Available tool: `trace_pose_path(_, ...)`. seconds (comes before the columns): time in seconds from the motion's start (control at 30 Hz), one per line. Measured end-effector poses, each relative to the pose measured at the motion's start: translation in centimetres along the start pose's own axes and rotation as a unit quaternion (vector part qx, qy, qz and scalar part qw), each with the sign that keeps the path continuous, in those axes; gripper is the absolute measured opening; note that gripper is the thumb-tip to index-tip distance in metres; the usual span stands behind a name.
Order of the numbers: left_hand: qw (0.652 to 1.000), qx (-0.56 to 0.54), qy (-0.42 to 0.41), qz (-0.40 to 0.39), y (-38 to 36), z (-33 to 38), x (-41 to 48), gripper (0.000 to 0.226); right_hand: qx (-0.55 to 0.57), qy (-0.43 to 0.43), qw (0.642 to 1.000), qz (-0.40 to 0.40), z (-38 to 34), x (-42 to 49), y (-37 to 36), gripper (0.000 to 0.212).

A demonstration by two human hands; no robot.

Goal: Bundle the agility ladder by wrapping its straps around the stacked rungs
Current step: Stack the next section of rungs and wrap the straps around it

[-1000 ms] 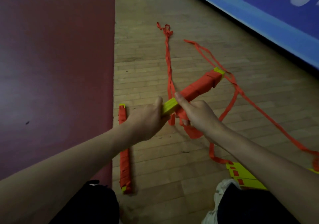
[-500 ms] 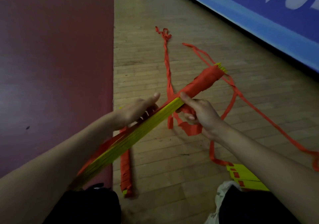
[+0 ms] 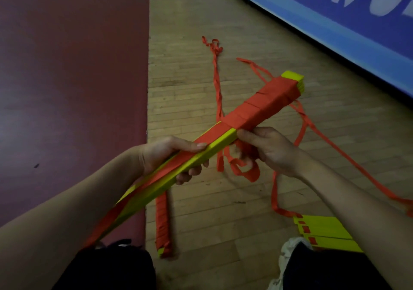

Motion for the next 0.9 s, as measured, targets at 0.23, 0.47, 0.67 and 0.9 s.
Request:
trace_pose_path(0.23, 0.999, 0.033, -0.009, 0.024, 0.8, -0.1, 0.8, 0.059, -0.079, -0.049, 0.995, -0.021, 1.9, -0.7, 0.3, 0.013)
trace_pose_path(0.47, 0.993, 0.039, -0.038, 0.106, 2.2, 0.9, 0.9, 0.042, -0.051, -0.056, 0.997, 0.021, 2.7, -1.0, 1.3, 0.014)
trace_pose_path(0.67, 0.989, 0.049, -0.032, 0.139, 2.3, 1.2, 1.2, 0.042, -0.042, -0.07, 0.996, 0.025, 2.9, -1.0, 0.9, 0.014)
trace_pose_path(0.9, 0.984, 0.064, -0.027, 0.161, 2.7, 0.9, 1.5, 0.044, -0.055, -0.115, 0.991, 0.042, 4.2, -1.2, 1.5, 0.023)
Point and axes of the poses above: each hand's wrist, its own x-axis towards the middle knuckle, its own y-axis out of the back of the hand, z = x × y, the point moved 10 cm from there along x, towards the middle knuckle, and after that the axes turned 2 degrees about -x, right-handed, at the moved point
